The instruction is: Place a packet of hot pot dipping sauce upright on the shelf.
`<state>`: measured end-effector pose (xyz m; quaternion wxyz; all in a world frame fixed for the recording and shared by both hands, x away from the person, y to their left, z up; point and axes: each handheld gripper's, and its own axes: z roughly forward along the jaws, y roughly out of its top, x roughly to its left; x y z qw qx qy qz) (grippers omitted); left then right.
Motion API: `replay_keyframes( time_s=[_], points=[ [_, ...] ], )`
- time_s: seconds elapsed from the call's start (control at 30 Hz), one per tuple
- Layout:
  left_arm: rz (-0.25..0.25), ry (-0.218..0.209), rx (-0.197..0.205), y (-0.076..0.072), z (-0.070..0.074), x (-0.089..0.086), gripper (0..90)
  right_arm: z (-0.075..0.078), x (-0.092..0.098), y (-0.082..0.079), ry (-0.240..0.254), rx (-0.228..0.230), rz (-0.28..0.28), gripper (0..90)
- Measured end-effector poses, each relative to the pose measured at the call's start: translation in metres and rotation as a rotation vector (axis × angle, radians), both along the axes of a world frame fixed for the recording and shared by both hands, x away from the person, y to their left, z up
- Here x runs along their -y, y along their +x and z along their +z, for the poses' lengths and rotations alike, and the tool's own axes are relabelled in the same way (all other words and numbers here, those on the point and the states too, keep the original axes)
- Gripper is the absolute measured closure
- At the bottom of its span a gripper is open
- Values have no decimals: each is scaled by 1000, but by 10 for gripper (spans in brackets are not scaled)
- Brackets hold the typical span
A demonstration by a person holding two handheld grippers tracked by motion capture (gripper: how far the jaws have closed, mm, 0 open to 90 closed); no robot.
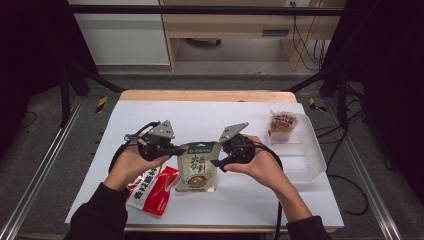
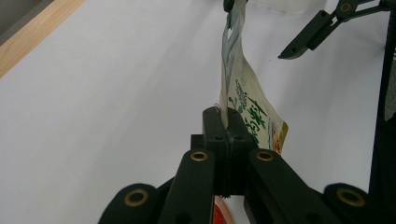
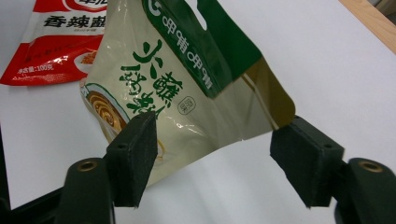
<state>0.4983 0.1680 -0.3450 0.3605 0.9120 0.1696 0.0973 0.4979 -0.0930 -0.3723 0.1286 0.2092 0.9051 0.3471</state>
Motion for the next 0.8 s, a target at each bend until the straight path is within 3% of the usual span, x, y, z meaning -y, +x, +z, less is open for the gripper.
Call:
replay_keyframes(
  time_s=[0.37,0.5,0.67,0.8],
  points=[
    [-29,8,18,-4,6,4,900,-4,-2,11,-19,-44,48,462],
    [-36,7,18,-4,8,5,900,-5,-3,12,-4,-65,88,573],
    [-43,12,22,-4,8,7,900,-3,-5,8,-13,-52,121,691],
    [-41,10,18,-4,8,7,900,0,-8,6,-57,-23,134,791]
  ],
)
